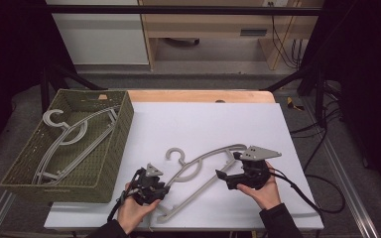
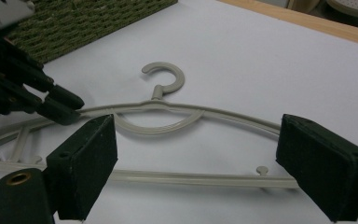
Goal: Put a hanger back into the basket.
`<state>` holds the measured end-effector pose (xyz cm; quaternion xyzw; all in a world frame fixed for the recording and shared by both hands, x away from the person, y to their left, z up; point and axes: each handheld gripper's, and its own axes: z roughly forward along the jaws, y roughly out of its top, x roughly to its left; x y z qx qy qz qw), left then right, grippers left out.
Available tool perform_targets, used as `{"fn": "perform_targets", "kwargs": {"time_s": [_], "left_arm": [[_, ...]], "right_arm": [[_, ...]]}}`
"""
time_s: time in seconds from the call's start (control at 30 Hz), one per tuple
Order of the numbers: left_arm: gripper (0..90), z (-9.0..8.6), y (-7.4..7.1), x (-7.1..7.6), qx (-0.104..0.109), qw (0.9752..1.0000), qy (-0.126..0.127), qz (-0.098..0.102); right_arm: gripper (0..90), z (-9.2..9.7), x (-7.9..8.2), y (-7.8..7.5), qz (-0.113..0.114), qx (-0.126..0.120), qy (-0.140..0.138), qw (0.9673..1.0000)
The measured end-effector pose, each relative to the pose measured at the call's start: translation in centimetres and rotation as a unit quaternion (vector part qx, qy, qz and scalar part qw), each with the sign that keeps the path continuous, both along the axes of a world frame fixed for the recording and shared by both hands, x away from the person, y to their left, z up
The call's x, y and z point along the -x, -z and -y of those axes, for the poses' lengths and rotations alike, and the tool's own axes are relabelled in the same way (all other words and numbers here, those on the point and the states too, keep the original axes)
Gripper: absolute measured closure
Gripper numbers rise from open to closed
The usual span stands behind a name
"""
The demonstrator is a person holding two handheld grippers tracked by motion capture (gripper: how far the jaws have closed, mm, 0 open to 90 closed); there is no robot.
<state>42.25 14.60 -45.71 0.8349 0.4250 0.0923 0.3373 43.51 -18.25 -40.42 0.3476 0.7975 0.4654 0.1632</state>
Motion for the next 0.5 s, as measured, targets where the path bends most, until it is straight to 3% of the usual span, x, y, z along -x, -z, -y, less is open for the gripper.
{"fn": "perform_targets", "kwargs": {"time_s": [0.1, 0.17, 0.33, 0.5], "left_arm": [[62.5, -1.2, -1.3, 0.2, 0.018, 0.9995, 0.012, 0.022], [57.5, -2.3, -2.6, 0.5, 0.042, 0.9969, 0.043, 0.051], [40.4, -4.2, -4.7, 0.7, 0.061, 0.9902, 0.069, 0.105], [27.7, -5.2, -5.8, 0.7, 0.071, 0.9871, 0.080, 0.119]], "right_arm": [[14.5, -0.5, -0.1, 0.5, -0.006, 0.002, -0.004, 1.0000], [15.4, -0.9, -0.1, 0.8, -0.014, 0.002, -0.007, 0.9999], [18.8, -1.9, -0.2, 1.3, -0.022, 0.011, -0.021, 0.9995], [30.9, -4.2, 0.0, 2.0, -0.038, 0.020, -0.051, 0.9978]]}}
